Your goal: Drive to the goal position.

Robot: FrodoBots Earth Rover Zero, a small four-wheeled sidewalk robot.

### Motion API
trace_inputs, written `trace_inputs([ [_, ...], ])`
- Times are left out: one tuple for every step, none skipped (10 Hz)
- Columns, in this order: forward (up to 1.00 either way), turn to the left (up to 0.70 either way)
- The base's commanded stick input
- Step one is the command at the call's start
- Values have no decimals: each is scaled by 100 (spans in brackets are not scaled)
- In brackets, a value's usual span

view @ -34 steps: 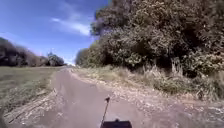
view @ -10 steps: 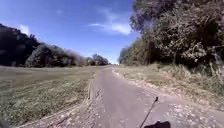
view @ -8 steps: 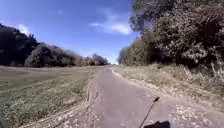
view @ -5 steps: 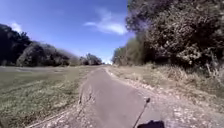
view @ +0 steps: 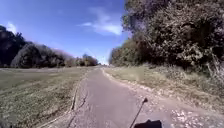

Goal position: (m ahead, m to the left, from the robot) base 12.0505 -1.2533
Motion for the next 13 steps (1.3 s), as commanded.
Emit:
trace_inputs([
  [30, 0],
  [30, 0],
  [30, 0],
  [30, 0],
  [30, 0],
  [30, 0],
  [30, 0],
  [30, 0],
  [30, 0],
  [30, 0],
  [30, 0],
  [30, 0],
  [30, 0],
])
